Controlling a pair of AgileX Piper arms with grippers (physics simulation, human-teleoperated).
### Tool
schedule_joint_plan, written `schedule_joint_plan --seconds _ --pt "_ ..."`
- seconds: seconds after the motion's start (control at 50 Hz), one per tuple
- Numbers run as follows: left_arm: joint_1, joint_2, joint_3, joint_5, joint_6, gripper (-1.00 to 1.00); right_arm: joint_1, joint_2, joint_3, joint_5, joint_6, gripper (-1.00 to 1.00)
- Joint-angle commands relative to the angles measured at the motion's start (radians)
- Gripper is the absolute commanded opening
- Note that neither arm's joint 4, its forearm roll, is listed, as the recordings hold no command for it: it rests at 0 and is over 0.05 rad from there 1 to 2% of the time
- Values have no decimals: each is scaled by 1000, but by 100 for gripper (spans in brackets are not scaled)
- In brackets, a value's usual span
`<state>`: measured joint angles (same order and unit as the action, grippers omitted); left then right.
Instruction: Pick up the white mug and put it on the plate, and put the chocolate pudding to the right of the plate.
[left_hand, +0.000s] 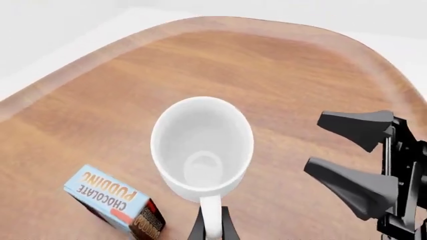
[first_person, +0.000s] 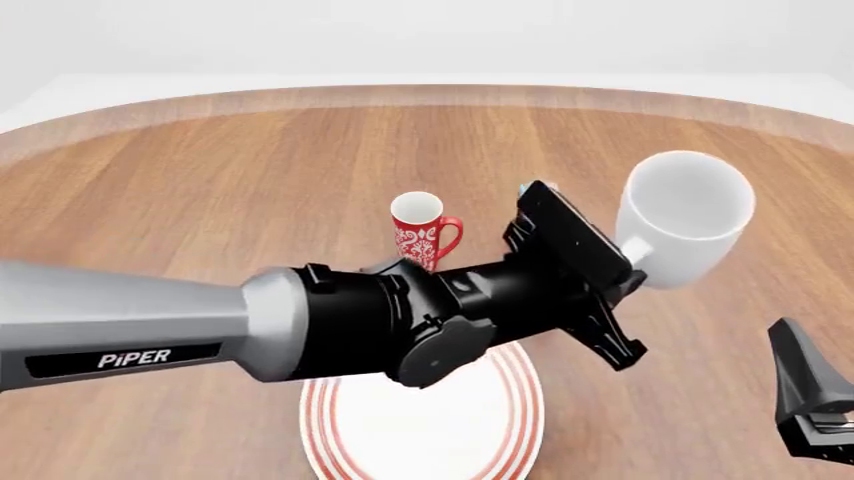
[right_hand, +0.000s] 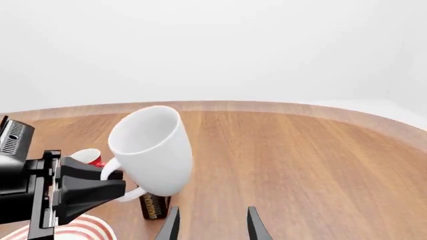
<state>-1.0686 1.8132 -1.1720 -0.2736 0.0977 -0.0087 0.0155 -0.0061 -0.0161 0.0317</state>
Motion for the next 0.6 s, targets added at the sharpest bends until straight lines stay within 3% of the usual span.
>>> schedule_joint_plan --seconds 0.02,0.6 --pt "10 -80 66 -18 14 -100 0 -3 -1 3 -1 100" --pt "17 -206 225 -69 0 -100 1 -13 -2 13 -2 100"
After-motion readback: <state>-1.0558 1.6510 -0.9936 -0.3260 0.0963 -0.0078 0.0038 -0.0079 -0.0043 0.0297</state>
